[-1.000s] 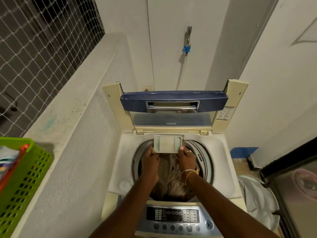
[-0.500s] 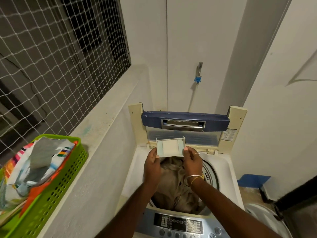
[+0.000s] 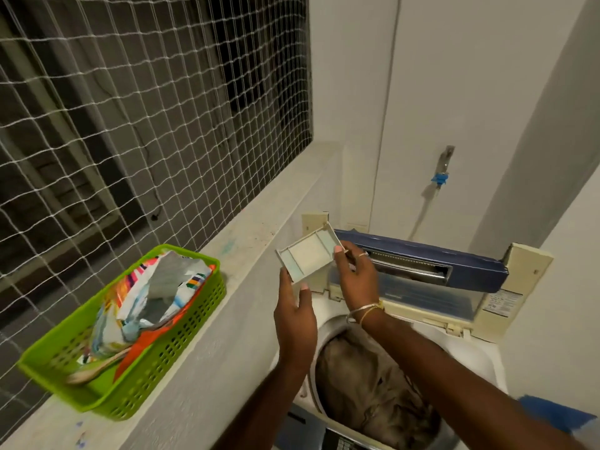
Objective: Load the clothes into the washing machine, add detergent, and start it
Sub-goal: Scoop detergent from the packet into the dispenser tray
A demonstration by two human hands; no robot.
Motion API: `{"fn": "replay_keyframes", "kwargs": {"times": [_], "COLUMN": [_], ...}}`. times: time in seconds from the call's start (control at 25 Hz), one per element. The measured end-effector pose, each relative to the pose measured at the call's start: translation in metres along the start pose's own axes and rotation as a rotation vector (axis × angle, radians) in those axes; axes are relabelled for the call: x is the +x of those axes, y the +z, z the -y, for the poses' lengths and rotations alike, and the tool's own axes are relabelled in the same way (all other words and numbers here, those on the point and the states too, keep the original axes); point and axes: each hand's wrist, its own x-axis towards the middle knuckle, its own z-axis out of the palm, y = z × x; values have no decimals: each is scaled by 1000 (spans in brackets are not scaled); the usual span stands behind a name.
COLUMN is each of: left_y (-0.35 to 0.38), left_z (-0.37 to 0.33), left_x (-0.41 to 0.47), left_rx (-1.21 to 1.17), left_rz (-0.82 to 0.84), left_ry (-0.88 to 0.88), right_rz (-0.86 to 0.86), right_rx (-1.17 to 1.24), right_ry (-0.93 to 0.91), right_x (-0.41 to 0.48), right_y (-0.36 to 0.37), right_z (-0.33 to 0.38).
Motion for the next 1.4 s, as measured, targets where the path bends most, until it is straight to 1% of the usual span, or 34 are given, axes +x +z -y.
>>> {"fn": "replay_keyframes", "kwargs": {"times": [0.2,0.36,0.52,0.64,0.92,1.24,1.4], "left_y": [-29,-45,-54,-57,-52,-54,-54], "left_z": [-26,-29,-24,-21,-9,-4,-3], "left_x": [43,71,91,103,113,115,112], "left_rx": [-87,-26,1,36,118,106,95], "left_rz": [-135,-197,-244,-253,-209,-226,-225], "left_ry": [-98,-186,-247,-266,-385,-368,-355], "right_rz": [137,272,372,402,485,568,600], "right_rx": [-21,-199,-361,-421,-541,-678,-660], "right_ry": [-45,-80,-58,-60,27,91,94], "right_x": [46,70,82,84,89,89,86], "right_y": [75,121,148,155,162,160,155], "right_z": [27,32,19,16,7,3,4]}}
